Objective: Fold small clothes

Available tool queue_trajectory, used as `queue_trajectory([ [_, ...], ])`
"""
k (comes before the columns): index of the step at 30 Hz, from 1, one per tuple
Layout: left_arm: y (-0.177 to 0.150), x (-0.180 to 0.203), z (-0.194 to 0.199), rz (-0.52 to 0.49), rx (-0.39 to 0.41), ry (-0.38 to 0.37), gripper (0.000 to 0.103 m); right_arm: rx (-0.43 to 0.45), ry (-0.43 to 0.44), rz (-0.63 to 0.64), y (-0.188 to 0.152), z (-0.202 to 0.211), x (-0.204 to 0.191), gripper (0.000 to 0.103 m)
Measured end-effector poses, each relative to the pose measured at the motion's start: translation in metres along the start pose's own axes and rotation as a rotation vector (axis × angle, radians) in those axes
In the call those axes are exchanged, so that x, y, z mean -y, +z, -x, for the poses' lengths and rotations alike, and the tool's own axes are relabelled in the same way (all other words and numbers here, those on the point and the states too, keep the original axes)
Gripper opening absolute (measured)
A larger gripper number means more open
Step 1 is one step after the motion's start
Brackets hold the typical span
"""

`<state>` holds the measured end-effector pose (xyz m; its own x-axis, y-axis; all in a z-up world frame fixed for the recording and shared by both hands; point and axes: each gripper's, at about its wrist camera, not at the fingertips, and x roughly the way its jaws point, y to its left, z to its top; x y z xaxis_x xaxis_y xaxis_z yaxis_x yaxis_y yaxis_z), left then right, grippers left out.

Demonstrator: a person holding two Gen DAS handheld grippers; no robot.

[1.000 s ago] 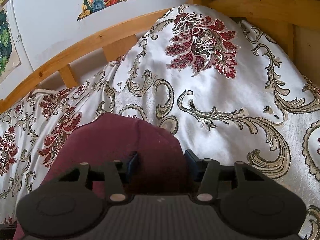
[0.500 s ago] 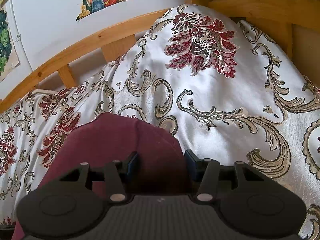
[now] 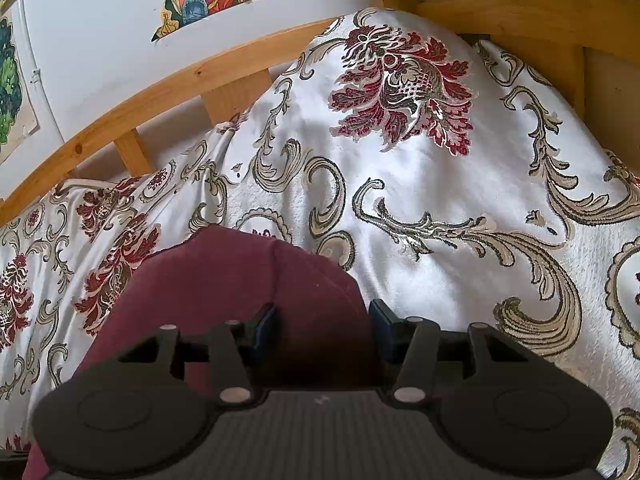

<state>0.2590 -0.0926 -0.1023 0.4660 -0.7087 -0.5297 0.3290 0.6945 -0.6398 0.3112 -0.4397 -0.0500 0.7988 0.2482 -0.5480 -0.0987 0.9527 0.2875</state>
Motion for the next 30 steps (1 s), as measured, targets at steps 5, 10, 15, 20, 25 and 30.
queue_trajectory([
  [5, 0.0, 0.0001, -0.0001, -0.001, 0.0, 0.0, 0.102, 0.0, -0.001, 0.0, -0.0001, 0.0, -0.0007, 0.056],
  [10, 0.0, 0.0004, -0.0002, 0.0, 0.0, 0.0, 0.102, 0.001, -0.001, -0.002, 0.0, 0.0002, -0.0006, 0.056],
  [15, 0.0001, 0.0003, -0.0003, 0.0, 0.0, 0.0, 0.102, 0.001, -0.001, -0.003, -0.0002, -0.0001, 0.0001, 0.056],
  [20, 0.0001, 0.0004, -0.0003, 0.0, 0.0, 0.0, 0.102, 0.002, -0.001, -0.003, -0.0004, 0.0004, -0.0008, 0.056],
  [25, 0.0001, 0.0004, -0.0003, -0.001, -0.001, 0.0, 0.102, 0.002, -0.001, -0.006, -0.0006, 0.0005, -0.0009, 0.056],
  [30, 0.0001, 0.0004, -0.0004, -0.001, -0.001, 0.001, 0.102, 0.003, -0.002, -0.006, -0.0009, 0.0005, -0.0008, 0.056],
])
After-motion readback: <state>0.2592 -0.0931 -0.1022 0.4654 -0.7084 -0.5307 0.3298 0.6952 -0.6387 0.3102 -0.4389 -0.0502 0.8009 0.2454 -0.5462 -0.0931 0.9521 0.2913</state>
